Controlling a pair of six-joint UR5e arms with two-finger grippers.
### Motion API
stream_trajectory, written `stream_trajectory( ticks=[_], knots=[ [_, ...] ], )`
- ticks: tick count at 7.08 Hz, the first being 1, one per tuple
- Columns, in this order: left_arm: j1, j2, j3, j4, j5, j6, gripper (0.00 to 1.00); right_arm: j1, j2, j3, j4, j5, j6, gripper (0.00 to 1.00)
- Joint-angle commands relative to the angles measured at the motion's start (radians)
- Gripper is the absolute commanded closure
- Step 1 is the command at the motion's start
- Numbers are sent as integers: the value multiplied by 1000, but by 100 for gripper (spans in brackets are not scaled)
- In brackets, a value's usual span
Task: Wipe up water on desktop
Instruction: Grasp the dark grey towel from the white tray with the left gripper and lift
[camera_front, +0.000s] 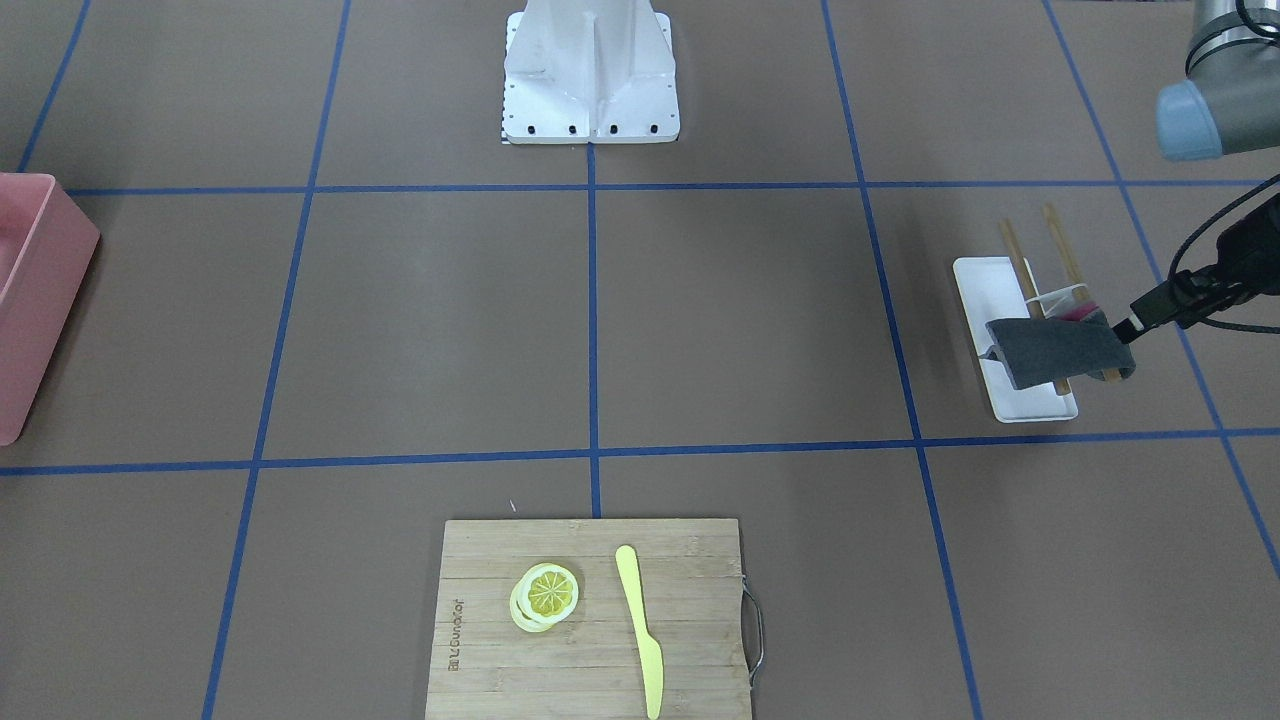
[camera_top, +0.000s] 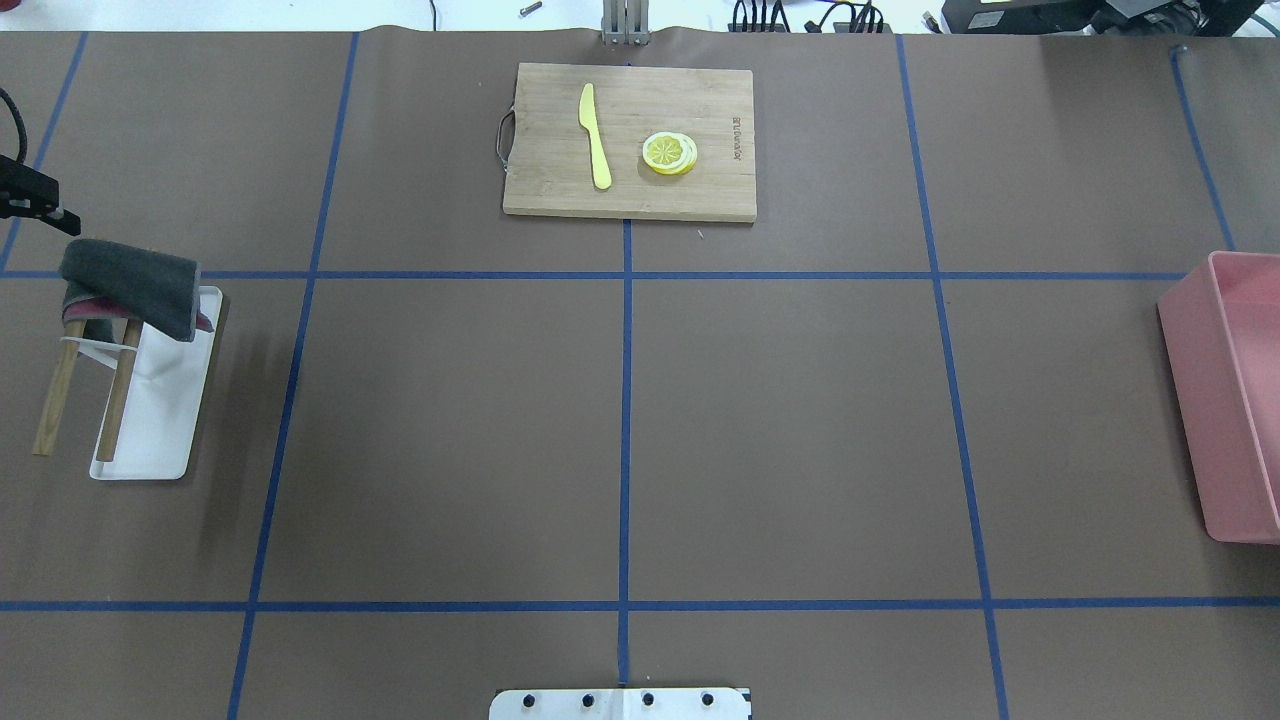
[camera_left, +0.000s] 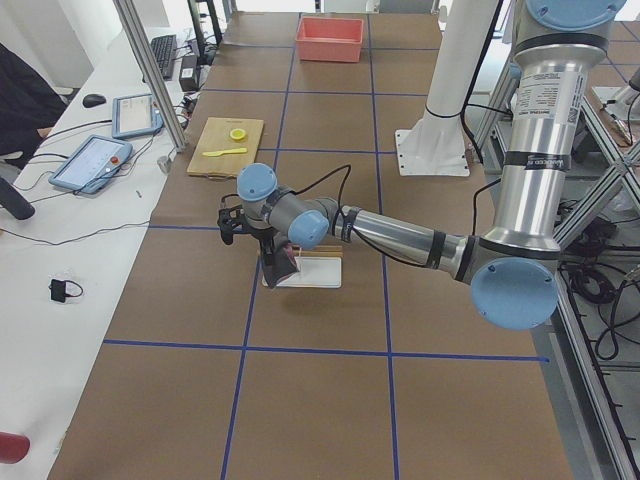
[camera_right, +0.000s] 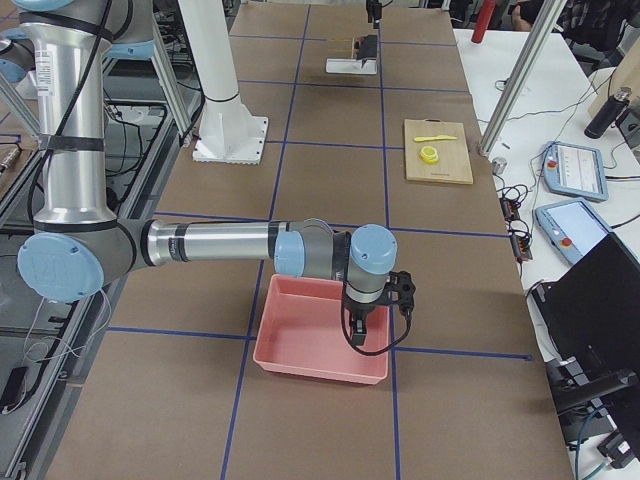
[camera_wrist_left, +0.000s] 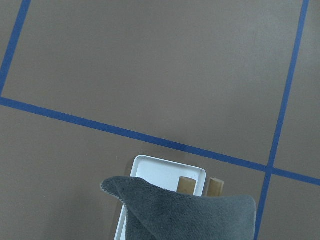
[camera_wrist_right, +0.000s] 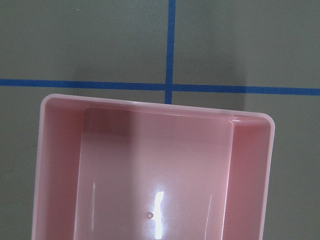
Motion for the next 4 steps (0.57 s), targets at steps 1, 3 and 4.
stream_trajectory(
  ticks=[1, 3, 4],
  knots=[
    [50, -14, 22, -1, 33, -4, 2, 1, 1, 2, 0, 3, 1, 0],
    [61, -17, 37, -2, 54, 3, 13, 1, 2, 2, 1, 7, 1, 0],
    [64, -22, 39, -2, 54, 4, 31, 0, 2, 2, 1, 20, 2, 0]
  ],
)
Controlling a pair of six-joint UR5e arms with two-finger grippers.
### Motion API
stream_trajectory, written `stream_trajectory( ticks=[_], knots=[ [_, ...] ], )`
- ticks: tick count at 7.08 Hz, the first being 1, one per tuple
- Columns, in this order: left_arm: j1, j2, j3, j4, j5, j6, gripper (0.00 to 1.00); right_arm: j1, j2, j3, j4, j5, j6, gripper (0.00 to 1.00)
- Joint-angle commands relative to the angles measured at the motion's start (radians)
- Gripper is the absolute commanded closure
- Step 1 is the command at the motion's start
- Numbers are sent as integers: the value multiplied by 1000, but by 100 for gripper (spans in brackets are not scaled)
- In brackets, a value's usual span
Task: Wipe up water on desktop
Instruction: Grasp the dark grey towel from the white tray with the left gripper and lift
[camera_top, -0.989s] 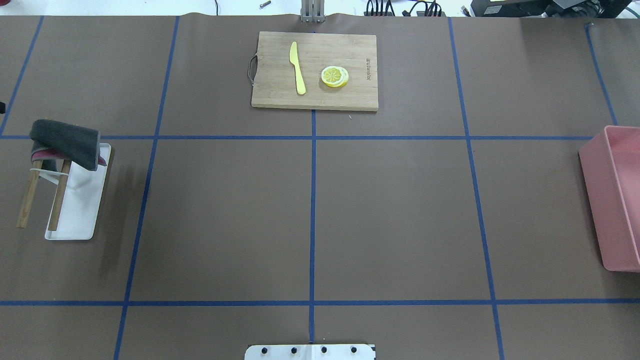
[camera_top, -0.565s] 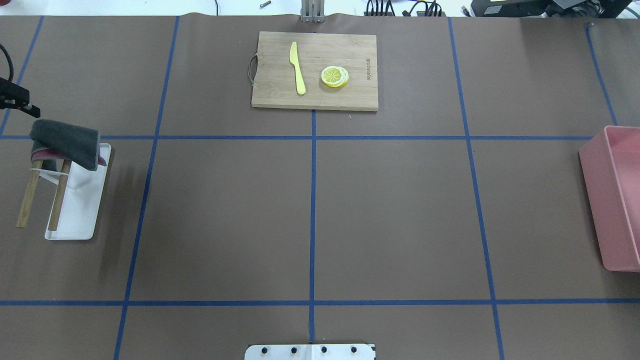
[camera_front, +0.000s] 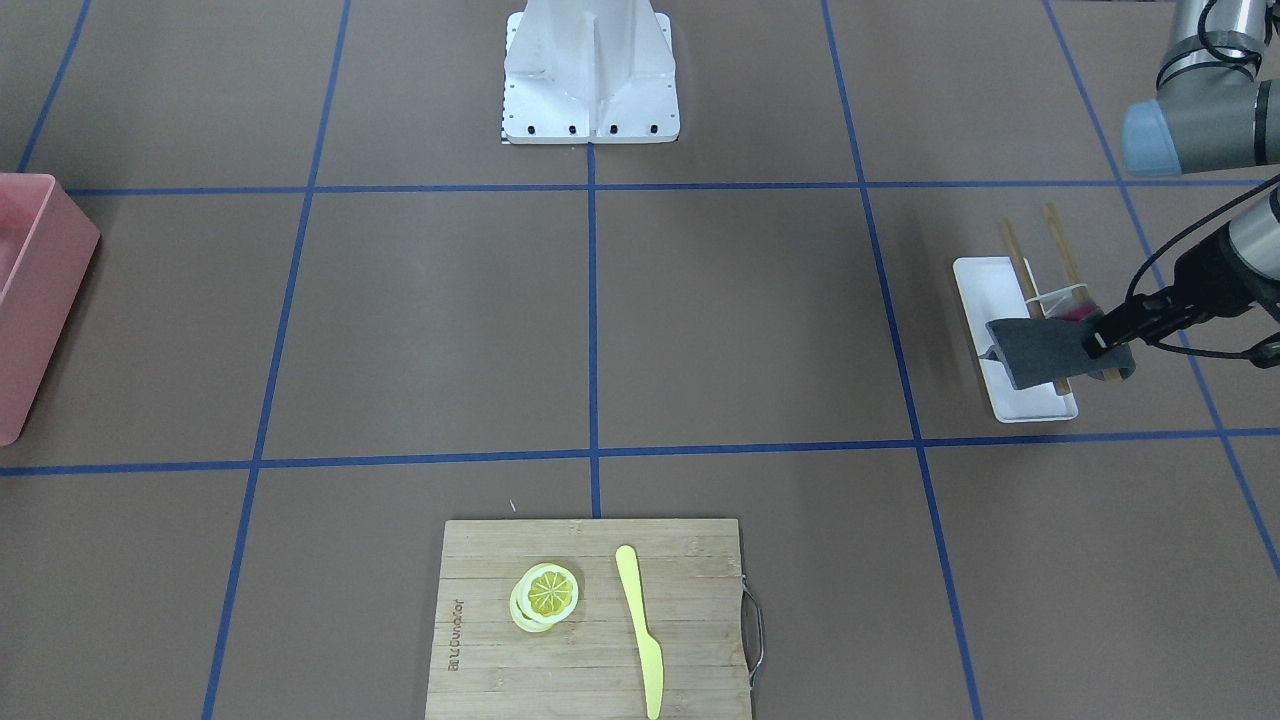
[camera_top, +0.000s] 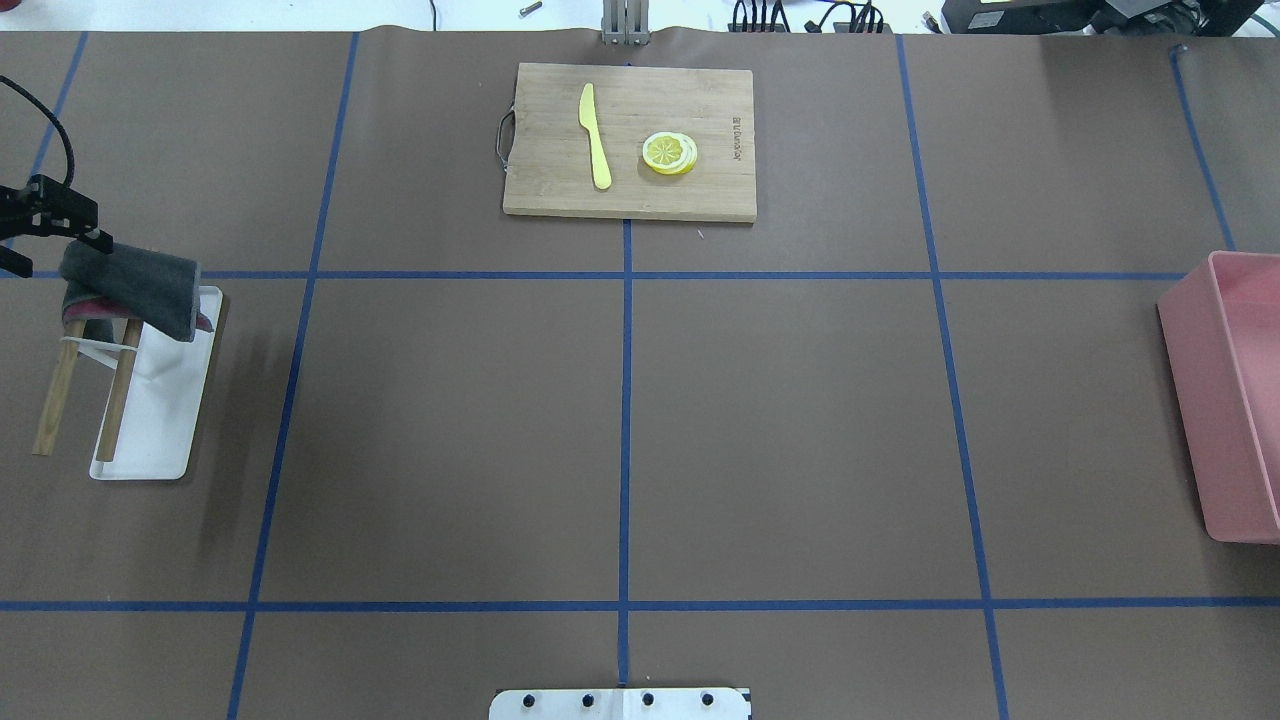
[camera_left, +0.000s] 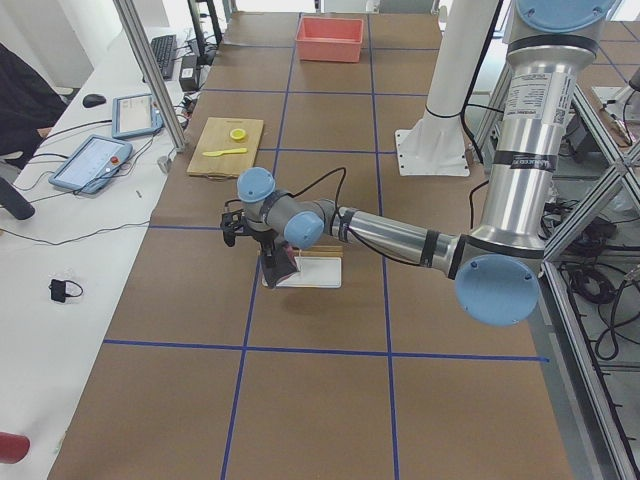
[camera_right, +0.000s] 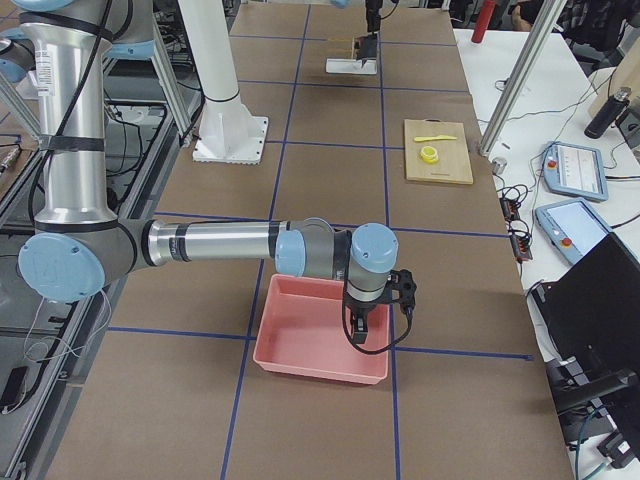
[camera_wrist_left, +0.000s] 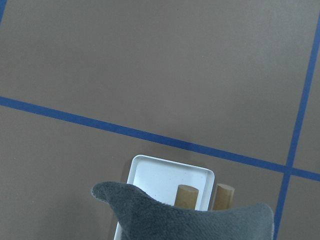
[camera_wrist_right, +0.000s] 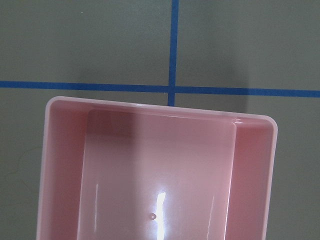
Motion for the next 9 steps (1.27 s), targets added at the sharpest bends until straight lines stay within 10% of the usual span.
stream_trajectory(
  ticks=[1, 3, 9],
  knots=[
    [6, -6, 5, -2, 3, 7, 58, -1, 2, 2, 1, 14, 1, 0],
    [6, -14, -23, 4, -9, 5, 100, -1, 6, 2, 1, 14, 1, 0],
    [-129, -58, -45, 74, -116, -8, 100, -4, 9, 26, 16, 19, -2, 0]
  ],
)
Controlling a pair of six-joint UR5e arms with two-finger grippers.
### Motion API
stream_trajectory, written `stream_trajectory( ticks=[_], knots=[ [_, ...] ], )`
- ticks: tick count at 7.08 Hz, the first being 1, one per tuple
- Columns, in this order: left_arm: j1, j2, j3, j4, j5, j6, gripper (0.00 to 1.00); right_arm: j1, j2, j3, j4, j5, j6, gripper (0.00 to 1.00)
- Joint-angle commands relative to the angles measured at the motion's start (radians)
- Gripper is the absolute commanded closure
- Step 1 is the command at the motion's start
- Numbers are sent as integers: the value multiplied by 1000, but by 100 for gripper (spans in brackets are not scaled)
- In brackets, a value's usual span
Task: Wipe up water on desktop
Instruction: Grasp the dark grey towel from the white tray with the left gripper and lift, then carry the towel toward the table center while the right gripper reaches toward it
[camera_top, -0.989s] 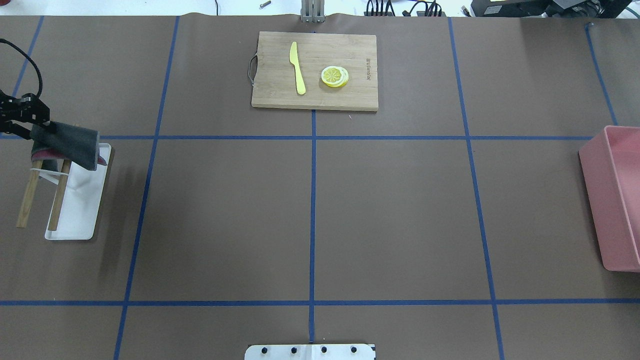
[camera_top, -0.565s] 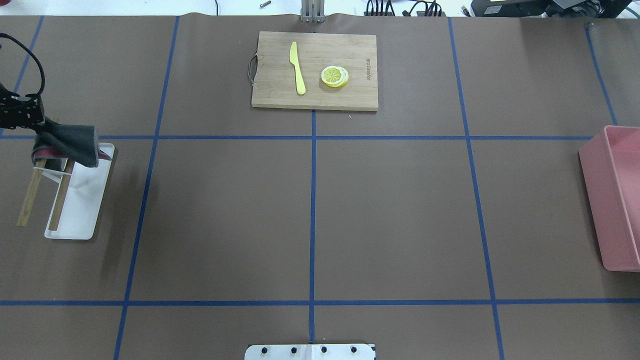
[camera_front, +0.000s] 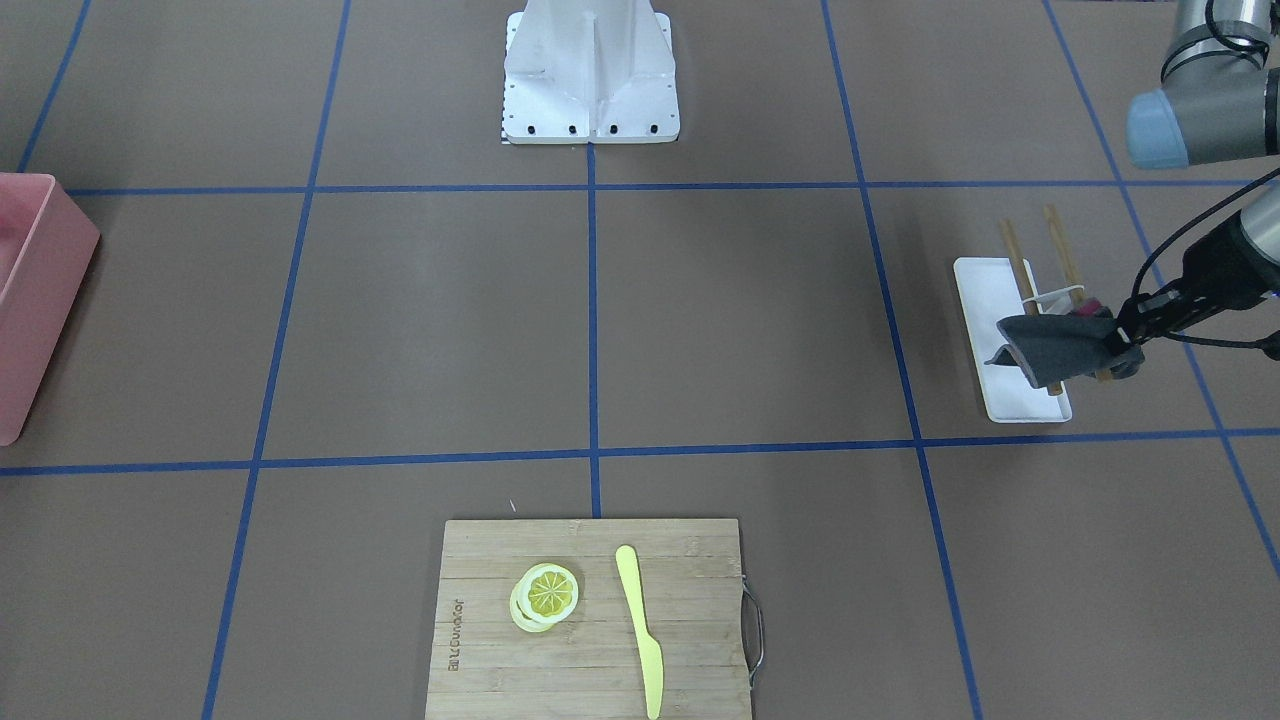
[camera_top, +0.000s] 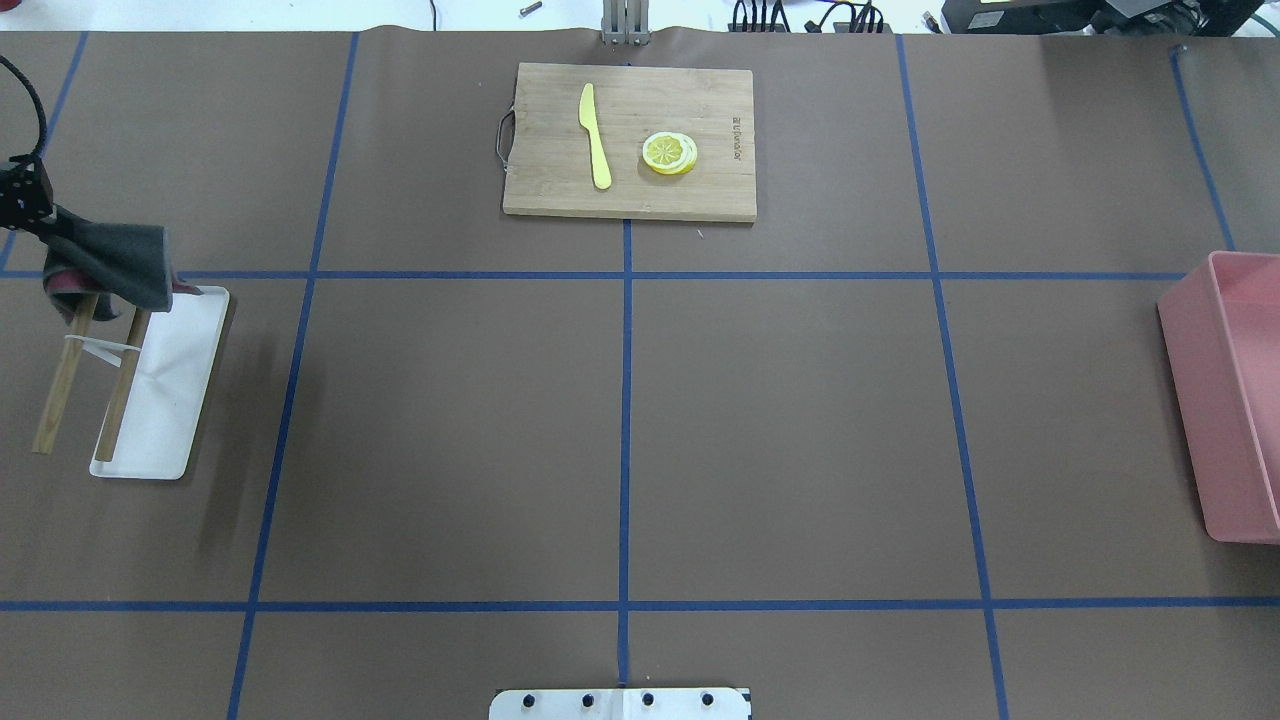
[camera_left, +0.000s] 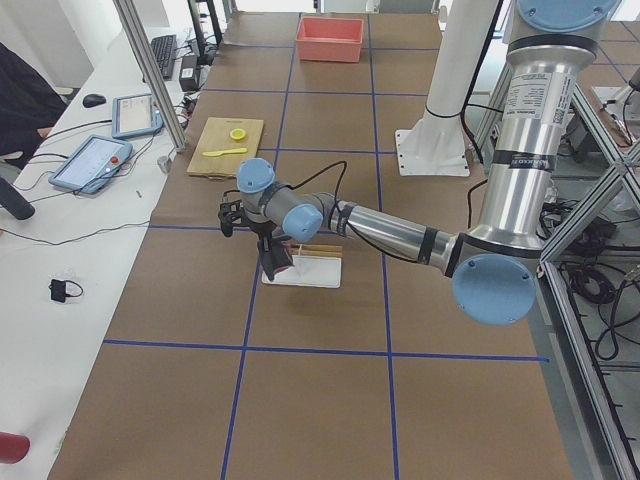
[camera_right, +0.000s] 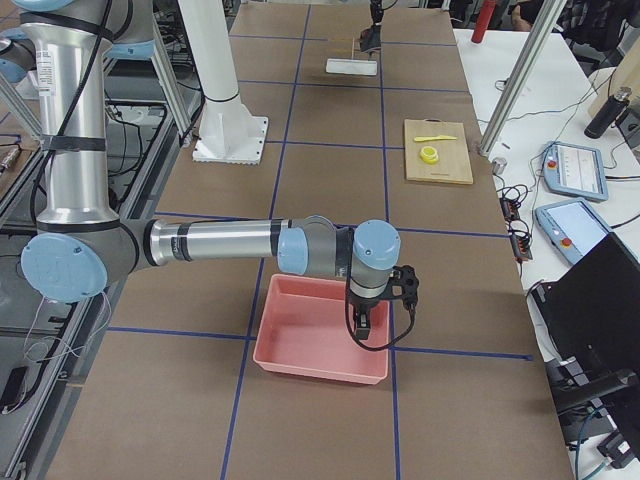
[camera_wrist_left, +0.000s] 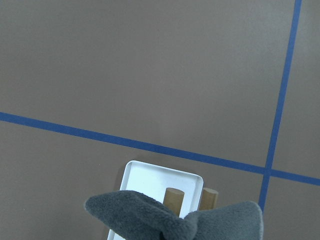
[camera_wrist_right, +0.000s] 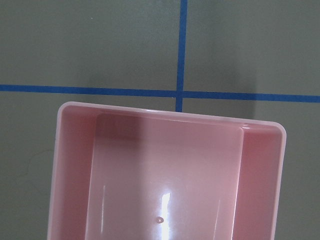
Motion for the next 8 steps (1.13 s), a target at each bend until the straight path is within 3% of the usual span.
stream_trajectory(
  ticks=[1, 2, 4, 7, 8],
  knots=[
    [-73, -97, -9, 141, -88, -15, 100, -25, 0, 45, 19, 5, 3, 0],
    [-73, -170, -24, 239, -90, -84, 100, -39, 0, 59, 45, 25, 2, 0],
    [-47, -284, -26, 246, -88, -353, 100, -62, -1, 59, 218, 110, 55, 0],
    [111, -418, -32, 242, -12, -671, 100, -224, 132, 142, 257, 137, 215, 0],
    [195, -468, -29, 241, 49, -778, 100, -262, 134, 148, 371, 137, 233, 0]
  ],
)
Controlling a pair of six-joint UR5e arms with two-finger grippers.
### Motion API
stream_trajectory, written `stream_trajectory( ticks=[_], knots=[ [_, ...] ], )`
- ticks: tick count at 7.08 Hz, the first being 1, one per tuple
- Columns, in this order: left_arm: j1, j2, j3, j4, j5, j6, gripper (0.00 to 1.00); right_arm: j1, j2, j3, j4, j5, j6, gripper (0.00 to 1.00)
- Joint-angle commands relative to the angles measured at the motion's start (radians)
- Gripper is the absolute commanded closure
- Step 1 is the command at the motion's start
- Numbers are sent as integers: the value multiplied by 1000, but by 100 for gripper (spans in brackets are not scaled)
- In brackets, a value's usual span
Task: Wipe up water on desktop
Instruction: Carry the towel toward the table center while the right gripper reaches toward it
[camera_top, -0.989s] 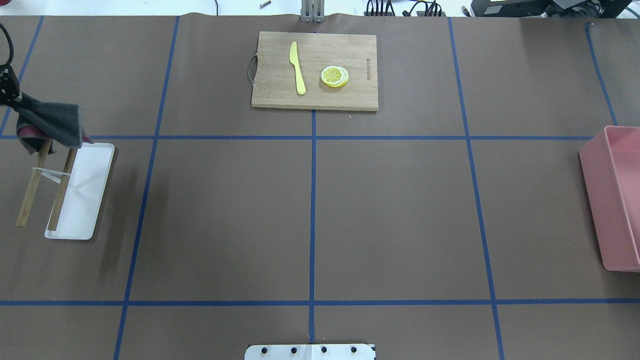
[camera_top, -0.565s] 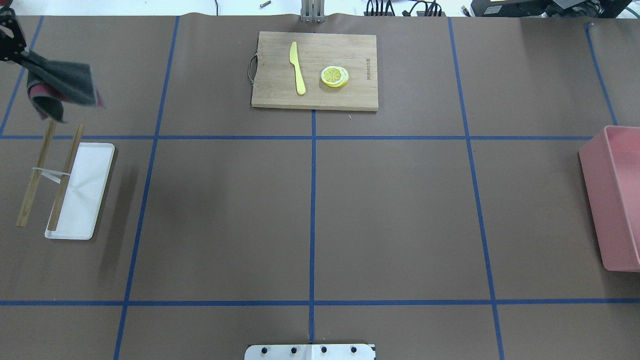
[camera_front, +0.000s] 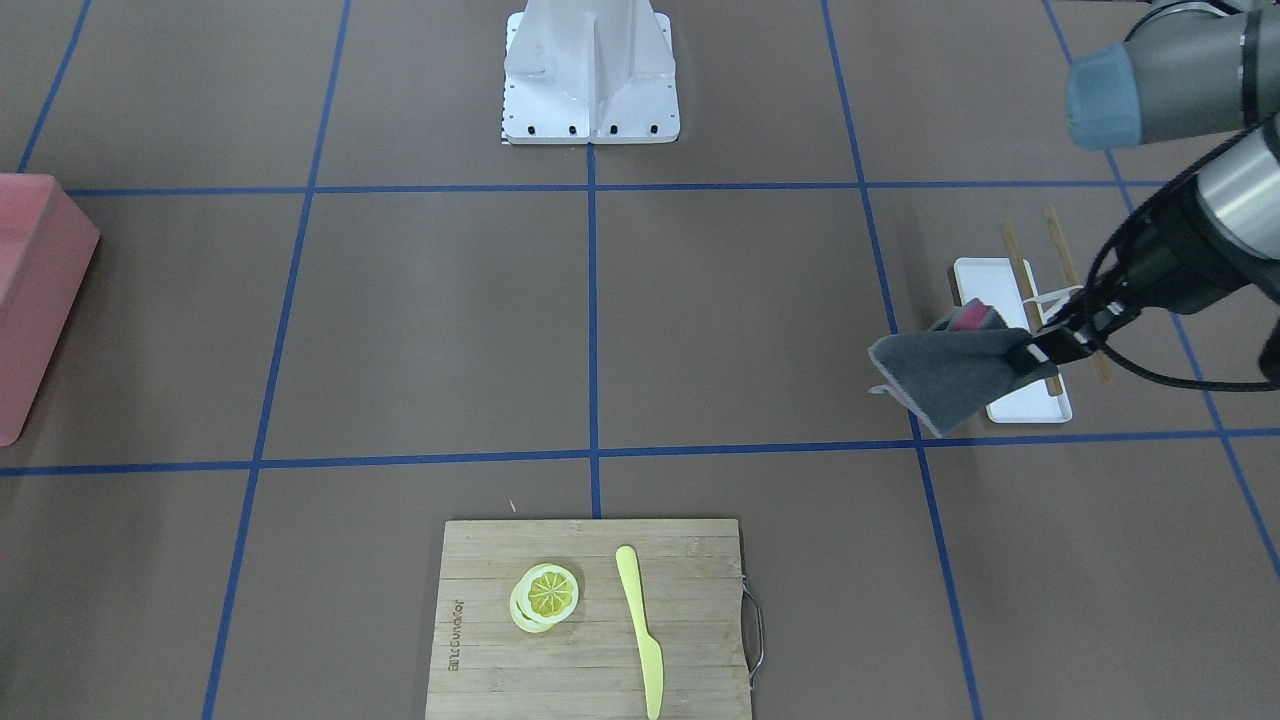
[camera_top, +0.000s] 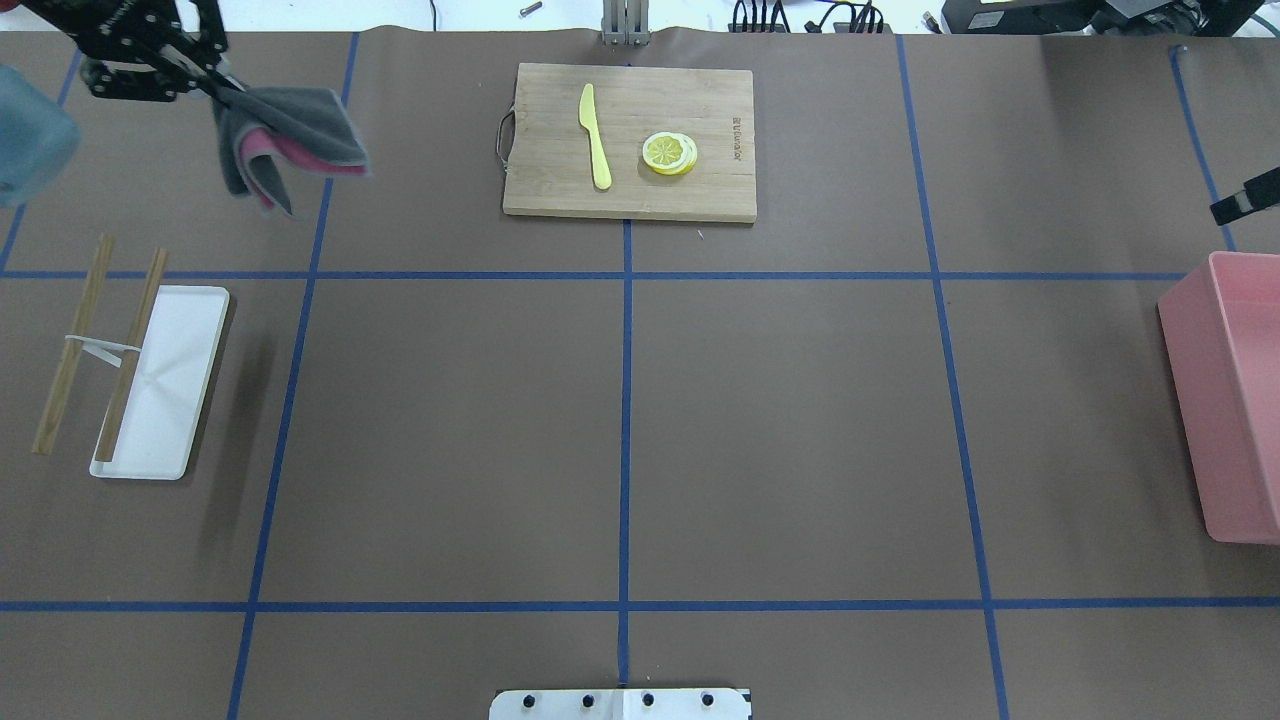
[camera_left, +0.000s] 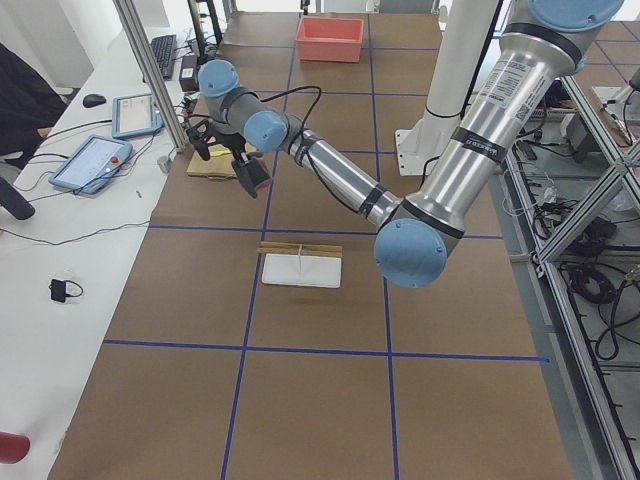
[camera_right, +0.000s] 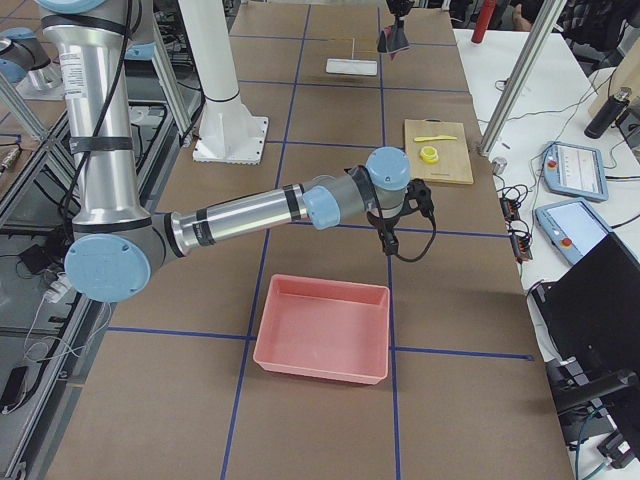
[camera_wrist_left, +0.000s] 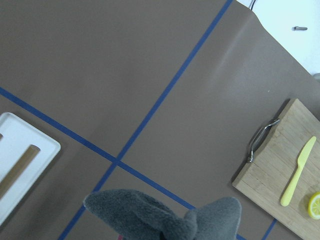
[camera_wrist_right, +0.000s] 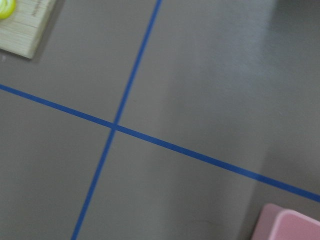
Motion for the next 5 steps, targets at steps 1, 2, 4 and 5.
stream_trajectory(
  ticks=[1, 2, 4, 5],
  knots=[
    [168, -103, 2, -4, 136, -227, 100, -80, 34, 14, 201, 2, 54, 0],
    [217, -115, 2, -10, 161, -290, 100, -126, 77, 19, 258, 2, 80, 0],
    [300, -149, 21, -25, 240, -372, 100, -238, 204, 25, 304, -7, 185, 0],
    [316, -163, 37, -43, 246, -403, 100, -293, 249, 25, 339, -47, 251, 0]
  ],
)
